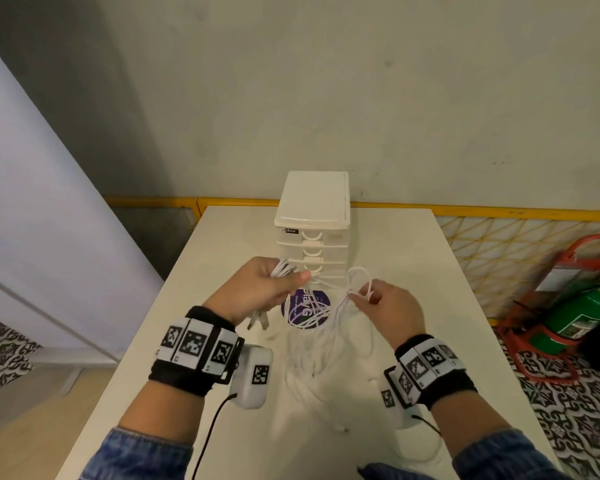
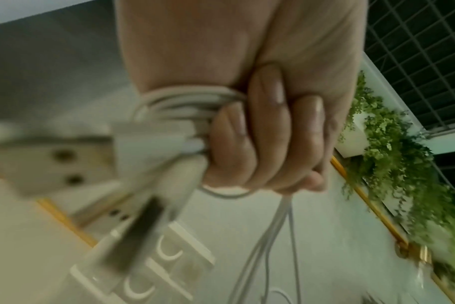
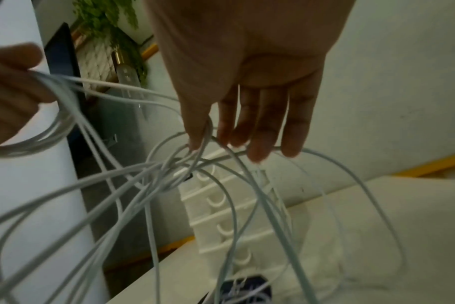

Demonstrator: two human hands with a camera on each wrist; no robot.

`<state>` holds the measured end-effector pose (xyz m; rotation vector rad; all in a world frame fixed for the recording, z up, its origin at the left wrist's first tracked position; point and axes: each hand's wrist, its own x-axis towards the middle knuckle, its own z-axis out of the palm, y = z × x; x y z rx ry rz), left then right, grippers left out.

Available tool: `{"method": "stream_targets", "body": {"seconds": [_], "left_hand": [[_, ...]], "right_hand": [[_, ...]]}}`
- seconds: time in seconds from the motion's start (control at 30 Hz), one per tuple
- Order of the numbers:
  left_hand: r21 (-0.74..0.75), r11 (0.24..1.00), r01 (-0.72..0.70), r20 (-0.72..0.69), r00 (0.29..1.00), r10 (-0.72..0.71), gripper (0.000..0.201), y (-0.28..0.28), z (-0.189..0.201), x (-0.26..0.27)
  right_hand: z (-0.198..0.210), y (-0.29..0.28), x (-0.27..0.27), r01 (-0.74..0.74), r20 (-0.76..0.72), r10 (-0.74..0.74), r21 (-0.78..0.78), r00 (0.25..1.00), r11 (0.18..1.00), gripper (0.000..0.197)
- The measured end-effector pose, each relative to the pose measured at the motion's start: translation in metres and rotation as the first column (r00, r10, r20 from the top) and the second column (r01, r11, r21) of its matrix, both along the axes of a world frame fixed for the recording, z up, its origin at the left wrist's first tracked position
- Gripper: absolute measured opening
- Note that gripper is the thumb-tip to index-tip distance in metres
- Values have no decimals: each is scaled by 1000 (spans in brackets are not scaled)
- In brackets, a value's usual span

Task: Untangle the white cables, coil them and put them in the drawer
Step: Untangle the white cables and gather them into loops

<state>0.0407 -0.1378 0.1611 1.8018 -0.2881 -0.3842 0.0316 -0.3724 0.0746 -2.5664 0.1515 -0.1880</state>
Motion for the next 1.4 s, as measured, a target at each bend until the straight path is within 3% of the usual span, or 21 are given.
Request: {"method": "stream_targets", "body": {"seconds": [0.07,0.13,0.23,0.33,0.47,0.53,0.63,0.73,0.8,0.87,0.93,1.0,1.13,1.23,1.27,1.33,1.4], "left_hand": [[-53,997,-57,-14,998,56,38,-2,-2,1],[-34,994,-101,-24,995,100,35,-2,-2,2],[153,962,-226,61,974,219,36,-1,-7,8],[220,913,-345,127,938,324,43,-3,-17,11],[200,874,-444,145,895,421,41,0,-21,14],[216,846,-487,193,871,452,40,5,-22,16],[238,837,-492,239,865,440,46,5,-27,16],[178,909,-378,185,920,346,47,-3,-33,11],[218,943,-251,165,962,217,45,-15,-36,5],[342,920,-190,198,972,127,52,-29,-45,2],[457,865,-207,266,960,89,54,-38,-55,1],[462,859,-222,276,956,99,46,-38,-60,6],[373,901,-222,241,961,137,46,-24,-54,13],[229,924,-305,177,947,269,44,-18,-49,13],[163,927,-337,137,938,317,42,-16,-47,13],[52,923,-382,71,923,378,42,-11,-44,13],[-7,909,-416,44,908,416,43,-8,-41,15]], "right_hand": [[-13,9,-1,-80,-77,91,140,993,987,20],[-15,12,-1,-137,-68,175,373,982,918,18],[-5,14,4,-105,9,126,617,992,780,14],[3,20,6,-115,57,101,619,993,777,28],[6,16,5,-127,162,47,533,986,836,10],[10,11,5,-145,216,46,469,975,871,10],[22,14,5,-188,199,80,615,977,766,11],[37,21,4,-204,196,81,770,977,604,15],[42,26,4,-207,192,87,806,978,554,12],[46,32,3,-217,185,113,814,976,539,8],[48,35,3,-234,189,139,803,972,548,7],[47,33,3,-242,215,116,778,970,580,9],[40,13,5,-196,270,-23,752,963,629,15],[32,0,6,-134,267,-100,733,958,667,19],[29,-2,6,-126,249,-73,694,966,709,20],[21,-3,3,-174,140,116,535,983,827,23],[11,4,-2,-282,10,312,455,950,844,19]]}}
